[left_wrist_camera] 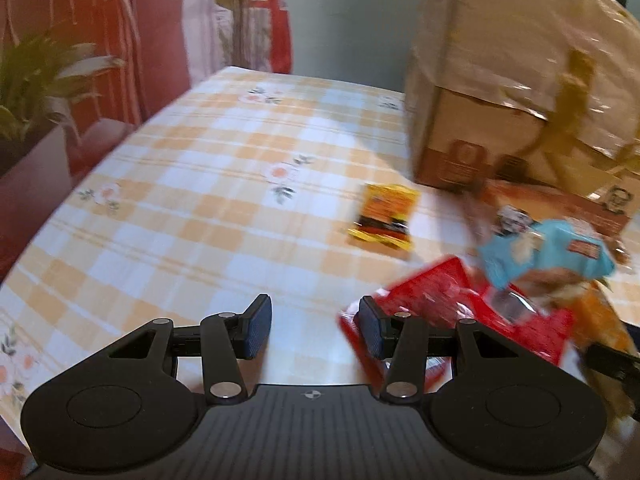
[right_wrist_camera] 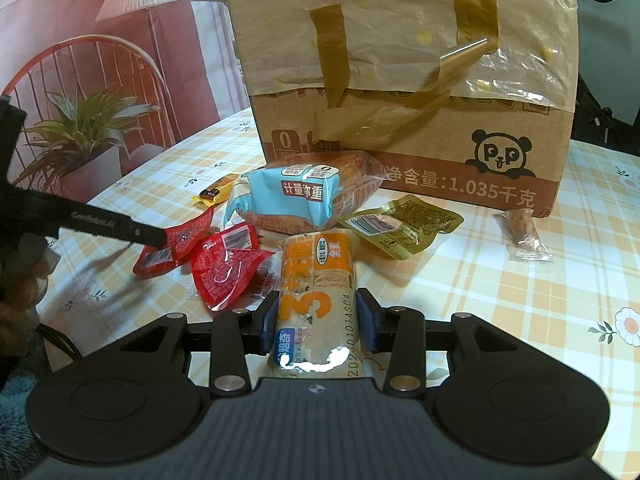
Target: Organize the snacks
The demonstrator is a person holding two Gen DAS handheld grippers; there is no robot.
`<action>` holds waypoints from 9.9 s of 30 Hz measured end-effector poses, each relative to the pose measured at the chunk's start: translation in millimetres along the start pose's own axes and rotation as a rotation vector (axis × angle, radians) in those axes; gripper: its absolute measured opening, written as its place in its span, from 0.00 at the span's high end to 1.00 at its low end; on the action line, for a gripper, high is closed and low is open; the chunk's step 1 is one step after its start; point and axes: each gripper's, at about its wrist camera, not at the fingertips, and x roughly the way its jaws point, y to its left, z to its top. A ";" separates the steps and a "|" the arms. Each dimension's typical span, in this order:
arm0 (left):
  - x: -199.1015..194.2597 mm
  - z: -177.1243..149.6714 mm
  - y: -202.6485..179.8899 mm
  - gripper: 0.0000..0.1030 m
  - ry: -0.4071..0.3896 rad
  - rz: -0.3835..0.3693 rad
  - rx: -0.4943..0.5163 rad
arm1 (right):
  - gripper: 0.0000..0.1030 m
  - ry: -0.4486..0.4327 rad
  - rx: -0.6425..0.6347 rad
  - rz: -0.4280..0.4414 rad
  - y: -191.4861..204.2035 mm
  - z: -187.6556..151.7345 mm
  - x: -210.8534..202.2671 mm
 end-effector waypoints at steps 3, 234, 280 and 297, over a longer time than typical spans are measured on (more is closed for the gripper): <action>-1.5 8.5 7.5 0.51 -0.022 -0.047 -0.019 | 0.59 0.000 0.001 0.001 0.2 -0.1 0.1; -44.7 -6.7 -29.0 0.57 -0.183 -0.245 0.265 | 0.57 0.003 0.039 0.018 1.1 1.6 -2.3; -135.9 110.1 -71.4 0.57 -0.595 -0.329 0.262 | 0.60 -0.324 -0.118 0.030 7.4 149.8 -90.2; -67.1 219.2 -104.1 0.56 -0.470 -0.383 0.176 | 0.60 -0.244 -0.065 -0.084 -55.5 263.4 -6.3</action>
